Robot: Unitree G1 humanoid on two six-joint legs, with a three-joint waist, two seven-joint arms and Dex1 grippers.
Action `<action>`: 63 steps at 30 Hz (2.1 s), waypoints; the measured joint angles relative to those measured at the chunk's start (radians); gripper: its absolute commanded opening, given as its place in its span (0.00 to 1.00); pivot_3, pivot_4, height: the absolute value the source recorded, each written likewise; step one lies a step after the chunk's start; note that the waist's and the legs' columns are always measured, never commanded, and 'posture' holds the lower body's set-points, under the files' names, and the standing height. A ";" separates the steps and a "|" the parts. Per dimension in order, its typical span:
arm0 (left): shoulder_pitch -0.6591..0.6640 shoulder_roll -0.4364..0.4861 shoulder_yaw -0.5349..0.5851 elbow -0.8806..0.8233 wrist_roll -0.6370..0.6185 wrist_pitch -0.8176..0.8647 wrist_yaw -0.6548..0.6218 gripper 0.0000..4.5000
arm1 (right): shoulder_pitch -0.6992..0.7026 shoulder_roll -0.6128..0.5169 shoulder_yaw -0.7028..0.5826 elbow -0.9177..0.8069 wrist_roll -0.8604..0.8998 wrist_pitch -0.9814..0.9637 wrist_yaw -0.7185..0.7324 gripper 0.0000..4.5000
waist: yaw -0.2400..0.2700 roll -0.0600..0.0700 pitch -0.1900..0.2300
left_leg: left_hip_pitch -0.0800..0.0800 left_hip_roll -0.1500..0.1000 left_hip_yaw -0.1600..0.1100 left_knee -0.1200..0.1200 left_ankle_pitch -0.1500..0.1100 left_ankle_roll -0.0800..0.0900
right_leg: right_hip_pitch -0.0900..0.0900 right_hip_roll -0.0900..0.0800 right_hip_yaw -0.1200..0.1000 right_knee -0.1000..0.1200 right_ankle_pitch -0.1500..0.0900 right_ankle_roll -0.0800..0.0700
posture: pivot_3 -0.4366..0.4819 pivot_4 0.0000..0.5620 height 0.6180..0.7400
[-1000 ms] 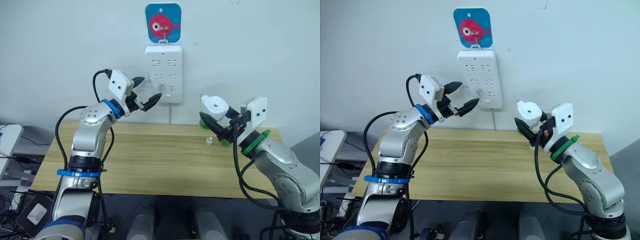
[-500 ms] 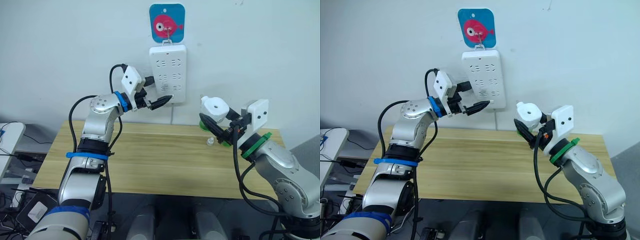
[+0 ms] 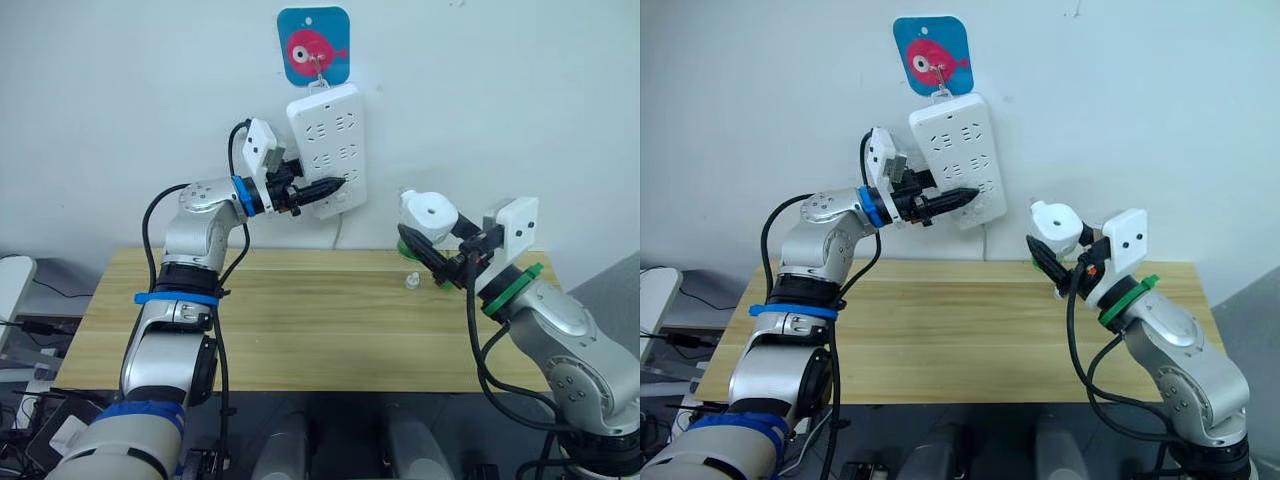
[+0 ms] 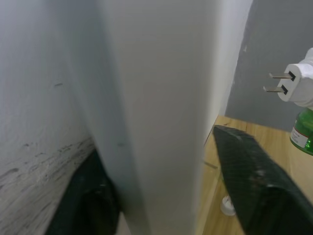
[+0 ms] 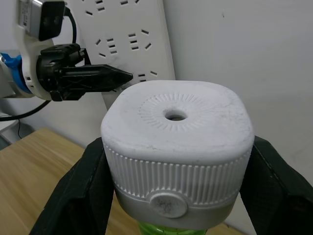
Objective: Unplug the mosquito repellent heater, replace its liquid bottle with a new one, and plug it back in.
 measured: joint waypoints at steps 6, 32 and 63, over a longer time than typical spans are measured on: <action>-0.003 0.003 0.015 -0.011 -0.043 0.094 -0.022 0.30 | -0.068 0.015 0.024 0.002 0.042 0.049 0.007 0.68 | -0.005 0.000 0.000 | 0.000 0.000 0.000 0.000 0.000 0.000 | 0.000 0.000 0.000 0.000 0.000 0.000 | 0.33 0.33 1.00; 0.004 0.095 0.034 -0.103 -0.091 0.232 -0.041 0.85 | -0.188 0.069 0.097 0.136 0.035 0.088 0.040 0.68 | -0.027 0.000 0.000 | 0.000 0.001 0.000 0.000 0.000 0.000 | -0.001 0.000 0.000 0.001 0.000 0.000 | 0.35 0.38 1.00; 0.020 0.100 0.038 -0.131 -0.116 0.281 -0.054 0.29 | -0.280 0.052 0.140 0.300 -0.103 0.010 0.175 0.68 | -0.016 0.000 0.000 | 0.000 0.001 0.000 -0.001 0.000 0.000 | -0.001 0.000 0.000 -0.001 0.000 0.000 | 0.36 0.39 1.00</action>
